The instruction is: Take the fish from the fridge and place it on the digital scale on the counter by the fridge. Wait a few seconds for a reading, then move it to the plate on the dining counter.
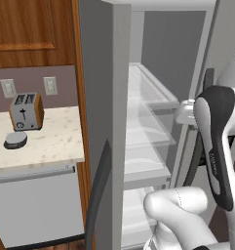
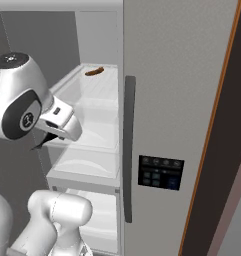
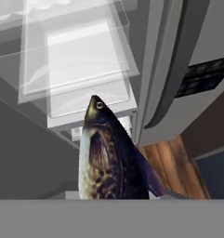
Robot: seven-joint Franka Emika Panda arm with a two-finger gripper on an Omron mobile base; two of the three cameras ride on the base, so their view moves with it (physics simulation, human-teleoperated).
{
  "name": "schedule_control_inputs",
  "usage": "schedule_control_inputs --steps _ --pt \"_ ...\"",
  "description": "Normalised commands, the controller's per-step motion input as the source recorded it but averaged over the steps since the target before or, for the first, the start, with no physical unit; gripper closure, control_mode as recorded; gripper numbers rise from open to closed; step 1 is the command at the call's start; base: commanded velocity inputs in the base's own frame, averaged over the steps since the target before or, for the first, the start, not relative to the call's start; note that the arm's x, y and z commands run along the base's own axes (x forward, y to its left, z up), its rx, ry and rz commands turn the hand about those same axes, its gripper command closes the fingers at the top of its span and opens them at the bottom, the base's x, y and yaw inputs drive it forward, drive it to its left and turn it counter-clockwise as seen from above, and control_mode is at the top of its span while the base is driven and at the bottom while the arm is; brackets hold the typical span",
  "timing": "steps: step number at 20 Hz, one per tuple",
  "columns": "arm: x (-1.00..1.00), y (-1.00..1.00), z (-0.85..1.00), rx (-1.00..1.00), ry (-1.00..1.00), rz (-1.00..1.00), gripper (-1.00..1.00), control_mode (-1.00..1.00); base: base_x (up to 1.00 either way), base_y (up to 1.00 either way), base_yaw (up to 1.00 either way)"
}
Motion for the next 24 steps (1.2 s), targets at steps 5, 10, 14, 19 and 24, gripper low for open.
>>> schedule_control_inputs --steps 5,10,14,19,24 --pt "-0.22 0.00 -0.01 0.00 0.00 0.00 1.00 1.00 -0.13 0.00 0.00" --pt "0.00 0.00 0.00 0.00 0.00 0.00 1.00 1.00 -0.96 0.00 0.00" --pt "0.00 0.00 0.00 0.00 0.00 0.00 1.00 1.00 -1.00 0.04 0.00" --pt "0.00 0.00 0.00 0.00 0.00 0.00 1.00 1.00 -1.00 0.31 0.00" --pt "0.00 0.00 0.00 0.00 0.00 0.00 1.00 1.00 -0.70 0.89 0.00"
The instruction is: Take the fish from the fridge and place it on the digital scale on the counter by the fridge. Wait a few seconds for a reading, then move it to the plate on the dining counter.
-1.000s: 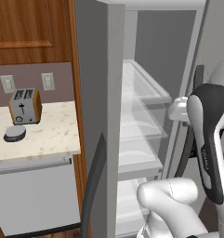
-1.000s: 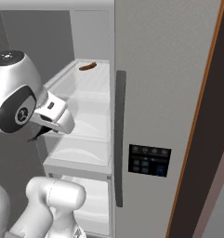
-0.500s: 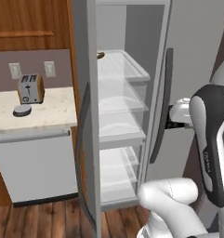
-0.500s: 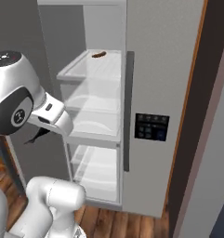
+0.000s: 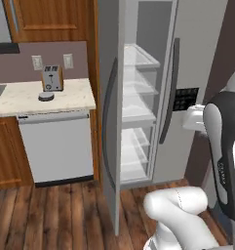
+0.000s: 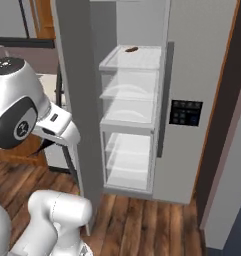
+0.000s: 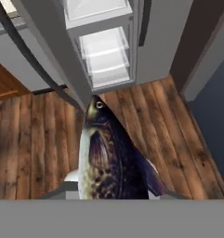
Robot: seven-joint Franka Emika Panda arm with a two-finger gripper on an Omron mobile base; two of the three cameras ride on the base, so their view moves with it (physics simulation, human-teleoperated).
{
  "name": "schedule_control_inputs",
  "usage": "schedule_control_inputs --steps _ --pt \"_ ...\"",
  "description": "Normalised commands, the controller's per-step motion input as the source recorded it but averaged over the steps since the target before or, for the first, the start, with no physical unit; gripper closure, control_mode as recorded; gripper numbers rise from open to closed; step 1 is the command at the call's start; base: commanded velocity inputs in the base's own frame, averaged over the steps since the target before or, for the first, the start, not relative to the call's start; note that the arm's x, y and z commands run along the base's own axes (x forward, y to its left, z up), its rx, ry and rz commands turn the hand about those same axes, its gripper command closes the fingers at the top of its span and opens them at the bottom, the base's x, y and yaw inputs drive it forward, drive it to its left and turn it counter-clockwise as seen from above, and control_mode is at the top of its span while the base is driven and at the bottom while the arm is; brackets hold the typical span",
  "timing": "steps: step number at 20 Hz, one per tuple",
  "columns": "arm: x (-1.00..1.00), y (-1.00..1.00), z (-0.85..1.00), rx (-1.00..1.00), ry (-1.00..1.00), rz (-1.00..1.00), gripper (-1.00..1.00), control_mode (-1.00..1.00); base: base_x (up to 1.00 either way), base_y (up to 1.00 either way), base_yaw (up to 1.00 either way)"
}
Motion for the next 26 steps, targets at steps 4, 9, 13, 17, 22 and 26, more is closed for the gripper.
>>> schedule_control_inputs --steps 4,9,13,17,22,26 --pt "0.00 0.00 0.00 0.00 0.00 0.00 1.00 1.00 -0.16 1.00 0.00" --pt "0.00 0.00 0.00 0.00 0.00 0.00 1.00 1.00 -0.03 1.00 0.00" --pt "0.00 0.00 0.00 0.00 0.00 0.00 1.00 1.00 0.00 1.00 0.00" --pt "0.00 0.00 0.00 0.00 0.00 0.00 1.00 1.00 0.02 0.99 -0.02" --pt "0.00 0.00 0.00 0.00 0.00 0.00 1.00 1.00 0.50 0.54 -0.05" --pt "0.00 0.00 0.00 0.00 0.00 0.00 1.00 1.00 0.84 0.17 -0.08"
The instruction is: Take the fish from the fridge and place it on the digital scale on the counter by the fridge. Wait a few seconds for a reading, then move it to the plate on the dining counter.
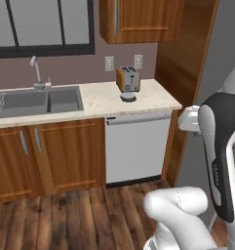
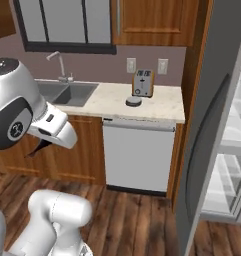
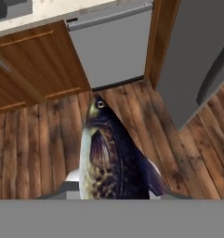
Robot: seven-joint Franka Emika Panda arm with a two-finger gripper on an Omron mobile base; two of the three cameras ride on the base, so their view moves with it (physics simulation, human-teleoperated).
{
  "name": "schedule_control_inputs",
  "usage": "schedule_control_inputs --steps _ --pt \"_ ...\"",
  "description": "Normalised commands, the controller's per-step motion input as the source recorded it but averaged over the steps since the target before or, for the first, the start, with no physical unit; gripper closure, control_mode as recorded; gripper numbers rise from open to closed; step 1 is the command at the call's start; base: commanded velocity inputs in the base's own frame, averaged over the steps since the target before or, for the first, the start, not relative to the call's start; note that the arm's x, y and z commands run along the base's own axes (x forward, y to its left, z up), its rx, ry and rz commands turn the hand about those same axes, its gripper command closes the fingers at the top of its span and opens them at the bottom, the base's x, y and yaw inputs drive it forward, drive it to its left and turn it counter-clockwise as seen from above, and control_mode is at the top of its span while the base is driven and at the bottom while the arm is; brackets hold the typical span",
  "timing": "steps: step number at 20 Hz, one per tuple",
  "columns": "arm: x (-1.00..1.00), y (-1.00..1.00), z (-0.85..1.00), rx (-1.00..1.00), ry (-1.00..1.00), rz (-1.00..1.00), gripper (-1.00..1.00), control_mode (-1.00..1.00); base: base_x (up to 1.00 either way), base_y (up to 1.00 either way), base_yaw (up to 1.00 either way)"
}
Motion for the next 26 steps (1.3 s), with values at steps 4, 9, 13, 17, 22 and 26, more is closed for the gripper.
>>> schedule_control_inputs --steps 4,9,13,17,22,26 --pt "0.00 0.00 0.00 0.00 0.00 0.00 1.00 1.00 0.90 0.01 -0.08" --pt "0.00 0.00 0.00 0.00 0.00 0.00 1.00 1.00 0.88 0.09 -0.09" --pt "0.00 0.00 0.00 0.00 0.00 0.00 1.00 1.00 0.74 0.13 -0.10" --pt "0.00 0.00 0.00 0.00 0.00 0.00 1.00 1.00 0.69 0.06 -0.11" --pt "0.00 0.00 0.00 0.00 0.00 0.00 1.00 1.00 0.62 0.02 -0.12" --pt "0.00 0.00 0.00 0.00 0.00 0.00 1.00 1.00 0.57 0.01 -0.12"
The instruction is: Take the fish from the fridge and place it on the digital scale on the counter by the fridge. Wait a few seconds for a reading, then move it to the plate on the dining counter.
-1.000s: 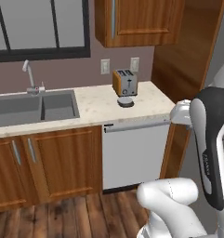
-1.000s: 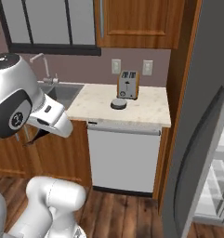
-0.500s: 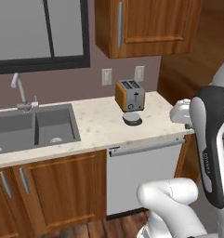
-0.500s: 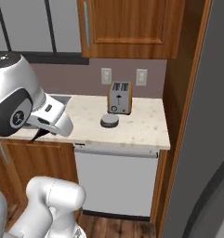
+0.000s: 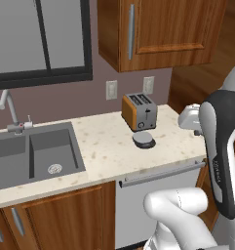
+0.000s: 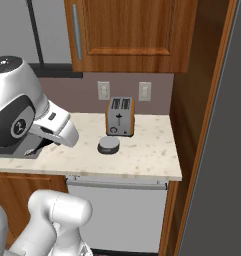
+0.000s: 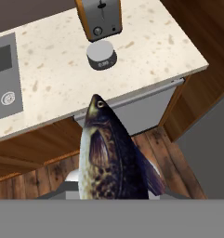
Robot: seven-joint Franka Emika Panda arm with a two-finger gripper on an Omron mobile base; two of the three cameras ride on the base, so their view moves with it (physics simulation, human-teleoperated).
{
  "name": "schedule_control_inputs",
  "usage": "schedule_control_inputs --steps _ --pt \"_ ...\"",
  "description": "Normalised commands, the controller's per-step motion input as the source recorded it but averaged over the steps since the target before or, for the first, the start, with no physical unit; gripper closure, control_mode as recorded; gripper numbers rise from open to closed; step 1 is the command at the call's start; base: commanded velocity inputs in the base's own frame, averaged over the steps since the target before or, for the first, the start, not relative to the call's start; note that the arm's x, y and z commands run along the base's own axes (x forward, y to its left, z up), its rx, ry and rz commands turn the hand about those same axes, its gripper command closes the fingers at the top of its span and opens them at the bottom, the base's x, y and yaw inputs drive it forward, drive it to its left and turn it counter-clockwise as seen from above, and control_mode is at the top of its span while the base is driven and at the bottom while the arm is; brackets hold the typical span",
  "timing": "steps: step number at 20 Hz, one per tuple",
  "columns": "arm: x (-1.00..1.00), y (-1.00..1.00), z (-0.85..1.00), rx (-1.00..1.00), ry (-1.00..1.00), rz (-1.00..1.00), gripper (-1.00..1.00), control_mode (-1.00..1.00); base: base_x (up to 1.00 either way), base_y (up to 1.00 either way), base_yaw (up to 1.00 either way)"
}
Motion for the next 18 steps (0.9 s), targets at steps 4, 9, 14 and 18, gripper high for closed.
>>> schedule_control_inputs --steps 4,9,14,18 --pt "0.00 0.00 0.00 0.00 0.00 0.00 1.00 1.00 0.54 0.00 -0.09" --pt "0.43 0.00 -0.15 0.00 0.00 -0.01 1.00 -1.00 0.11 0.00 -0.01" --pt "0.53 0.00 -0.35 0.00 0.00 0.02 1.00 -1.00 0.00 0.00 0.00" --pt "0.53 0.00 -0.51 -0.03 0.00 0.11 1.00 -1.00 0.00 0.00 0.00"
